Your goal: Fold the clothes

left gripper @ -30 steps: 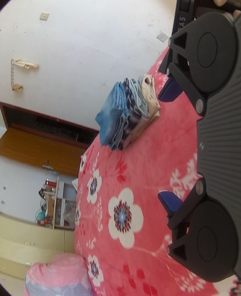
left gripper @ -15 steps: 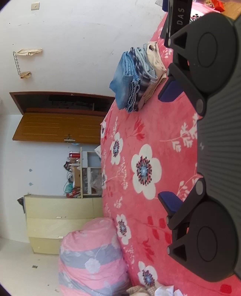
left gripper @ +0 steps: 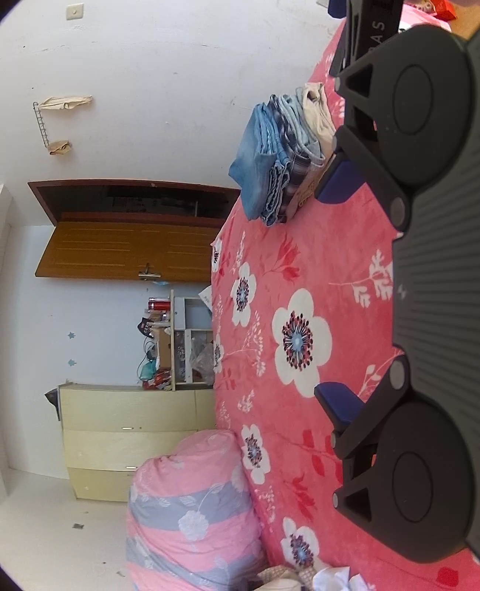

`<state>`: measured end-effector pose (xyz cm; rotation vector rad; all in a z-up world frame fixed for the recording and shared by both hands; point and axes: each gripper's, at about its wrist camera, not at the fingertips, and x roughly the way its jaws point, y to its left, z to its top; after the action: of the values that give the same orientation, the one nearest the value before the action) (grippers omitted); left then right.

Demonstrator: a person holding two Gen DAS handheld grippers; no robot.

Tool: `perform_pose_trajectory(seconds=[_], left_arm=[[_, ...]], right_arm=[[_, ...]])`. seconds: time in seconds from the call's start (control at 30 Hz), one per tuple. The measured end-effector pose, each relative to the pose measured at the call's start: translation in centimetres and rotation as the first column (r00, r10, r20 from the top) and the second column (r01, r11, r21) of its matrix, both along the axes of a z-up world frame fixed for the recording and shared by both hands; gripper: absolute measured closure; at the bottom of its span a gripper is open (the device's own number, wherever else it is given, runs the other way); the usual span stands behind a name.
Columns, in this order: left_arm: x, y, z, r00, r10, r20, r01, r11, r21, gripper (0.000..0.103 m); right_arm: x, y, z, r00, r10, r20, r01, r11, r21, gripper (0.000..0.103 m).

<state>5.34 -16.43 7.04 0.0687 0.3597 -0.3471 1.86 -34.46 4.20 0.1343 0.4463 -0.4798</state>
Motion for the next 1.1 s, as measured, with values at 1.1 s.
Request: perform_pose_trajectory(seconds=[1.1], left_arm=[[0.2,0.4,-0.5,0.996,-0.054,-0.076,0.051,0.998,-0.031,0.0]], right_arm=[[0.7,0.5,-0.9,0.999,0.02,-0.036,-0.021,1.0,-0.012,0.001]])
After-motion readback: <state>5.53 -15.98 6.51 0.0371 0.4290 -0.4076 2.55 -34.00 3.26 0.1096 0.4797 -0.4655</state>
